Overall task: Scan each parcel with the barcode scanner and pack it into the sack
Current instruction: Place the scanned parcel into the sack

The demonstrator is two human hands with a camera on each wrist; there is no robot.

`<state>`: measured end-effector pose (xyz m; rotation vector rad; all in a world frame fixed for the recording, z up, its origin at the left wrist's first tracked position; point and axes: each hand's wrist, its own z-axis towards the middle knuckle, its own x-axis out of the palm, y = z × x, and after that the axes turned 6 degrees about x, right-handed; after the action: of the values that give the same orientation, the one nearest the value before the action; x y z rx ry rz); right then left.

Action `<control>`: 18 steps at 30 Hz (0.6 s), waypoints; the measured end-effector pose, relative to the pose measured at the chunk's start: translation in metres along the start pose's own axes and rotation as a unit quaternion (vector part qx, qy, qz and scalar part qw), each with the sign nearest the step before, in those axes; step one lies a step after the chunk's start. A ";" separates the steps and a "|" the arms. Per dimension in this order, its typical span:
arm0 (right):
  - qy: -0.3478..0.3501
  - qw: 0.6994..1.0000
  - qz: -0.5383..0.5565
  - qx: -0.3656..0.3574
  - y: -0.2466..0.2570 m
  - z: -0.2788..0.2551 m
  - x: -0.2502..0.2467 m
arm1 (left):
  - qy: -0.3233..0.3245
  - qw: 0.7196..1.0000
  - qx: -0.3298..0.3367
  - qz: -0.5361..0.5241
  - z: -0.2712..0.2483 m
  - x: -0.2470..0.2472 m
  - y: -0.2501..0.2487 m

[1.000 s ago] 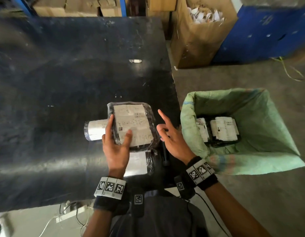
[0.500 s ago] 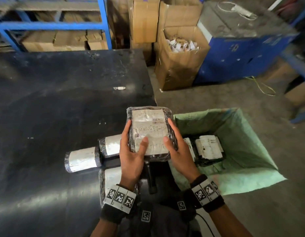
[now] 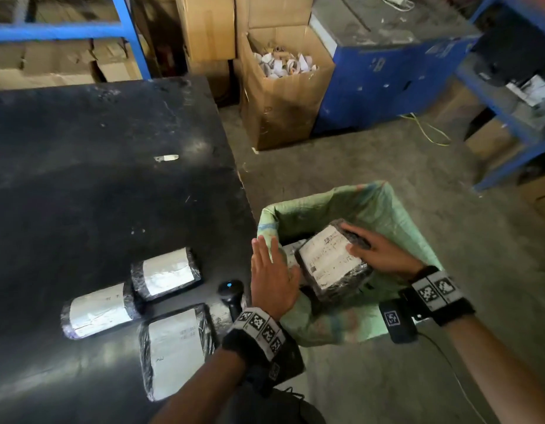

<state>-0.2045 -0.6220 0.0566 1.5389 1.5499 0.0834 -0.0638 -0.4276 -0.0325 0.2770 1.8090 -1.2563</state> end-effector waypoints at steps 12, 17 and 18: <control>0.072 0.995 0.050 0.057 -0.065 0.148 0.053 | -0.040 0.998 -0.037 0.039 0.012 0.059 -0.002; 0.061 0.986 -0.130 0.087 -0.107 0.180 0.102 | -0.047 0.998 -0.037 0.031 0.015 0.062 0.003; 0.058 0.980 -0.168 0.094 -0.116 0.187 0.108 | -0.048 0.998 -0.040 0.032 0.016 0.064 0.004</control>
<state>-0.1541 -0.6584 -0.1802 1.4120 1.9374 -0.1717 -0.0901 -0.4577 -0.0850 0.2247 1.7498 -1.1308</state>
